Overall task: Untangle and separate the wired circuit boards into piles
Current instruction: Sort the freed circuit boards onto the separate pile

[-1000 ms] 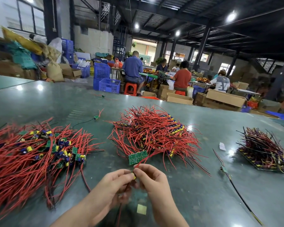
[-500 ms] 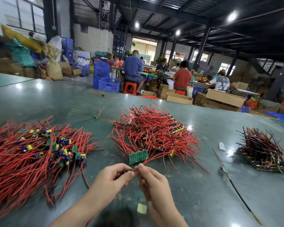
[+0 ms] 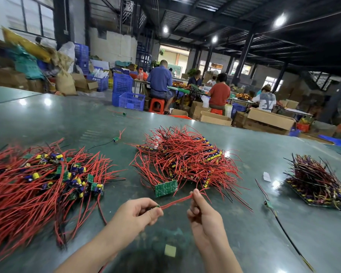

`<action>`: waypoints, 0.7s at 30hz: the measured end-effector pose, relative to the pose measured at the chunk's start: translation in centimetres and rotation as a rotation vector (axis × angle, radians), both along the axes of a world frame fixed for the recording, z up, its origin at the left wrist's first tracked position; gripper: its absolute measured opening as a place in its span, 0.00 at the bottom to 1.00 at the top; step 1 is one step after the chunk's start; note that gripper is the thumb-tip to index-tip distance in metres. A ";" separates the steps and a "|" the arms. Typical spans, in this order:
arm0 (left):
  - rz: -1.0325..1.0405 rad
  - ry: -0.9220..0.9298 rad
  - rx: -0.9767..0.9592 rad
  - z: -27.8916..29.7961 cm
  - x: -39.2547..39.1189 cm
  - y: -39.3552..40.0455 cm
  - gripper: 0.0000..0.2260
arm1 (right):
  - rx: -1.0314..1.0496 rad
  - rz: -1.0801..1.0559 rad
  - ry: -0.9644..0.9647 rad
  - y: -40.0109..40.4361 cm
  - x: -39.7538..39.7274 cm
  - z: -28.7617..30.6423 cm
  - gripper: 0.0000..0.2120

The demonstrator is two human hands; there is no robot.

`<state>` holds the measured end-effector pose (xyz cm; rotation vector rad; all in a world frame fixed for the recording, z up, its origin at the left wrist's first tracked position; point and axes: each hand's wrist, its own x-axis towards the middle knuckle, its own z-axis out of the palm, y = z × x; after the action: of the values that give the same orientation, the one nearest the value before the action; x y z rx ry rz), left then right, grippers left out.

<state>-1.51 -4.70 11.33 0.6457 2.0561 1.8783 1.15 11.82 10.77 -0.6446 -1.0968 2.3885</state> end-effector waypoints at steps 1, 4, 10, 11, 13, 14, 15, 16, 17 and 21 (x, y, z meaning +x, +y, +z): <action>-0.007 -0.004 -0.002 0.0 0.0 -0.1 0.06 | 0.019 -0.026 -0.003 0.3 0.0 -0.1 0.07; -0.006 -0.010 -0.024 0.1 -0.2 -0.4 0.06 | 0.146 -0.134 -0.033 1.6 0.1 -0.1 0.12; 0.004 -0.016 -0.059 0.6 -0.7 -1.0 0.08 | 0.593 -0.244 -0.050 2.2 0.6 -0.1 0.05; 0.005 -0.015 -0.066 0.6 -0.6 -1.0 0.08 | 0.710 -0.280 -0.049 2.2 0.6 0.0 0.08; 0.012 -0.020 -0.067 0.7 -0.5 -0.8 0.08 | 0.892 -0.365 -0.032 2.3 0.7 0.1 0.12; 0.010 -0.023 -0.065 0.7 -0.4 -0.8 0.08 | 0.933 -0.395 -0.024 2.3 0.8 0.1 0.12; 0.003 -0.026 -0.065 0.7 -0.4 -0.7 0.07 | 0.925 -0.407 -0.018 2.2 0.8 0.1 0.12; -0.008 -0.028 -0.064 0.8 -0.3 -0.7 0.07 | 0.867 -0.398 -0.019 2.1 0.9 0.2 0.12; -0.020 -0.035 -0.062 0.9 -0.3 -0.7 0.07 | 0.773 -0.376 -0.016 2.1 0.9 0.2 0.10; -0.050 -0.088 -0.054 0.7 -0.5 -0.7 0.08 | 0.420 -0.244 -0.016 2.1 0.6 -0.1 0.04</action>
<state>-2.06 -5.42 12.03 0.5844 2.0096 1.7843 1.71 13.96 10.66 -0.6075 -1.3852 1.8727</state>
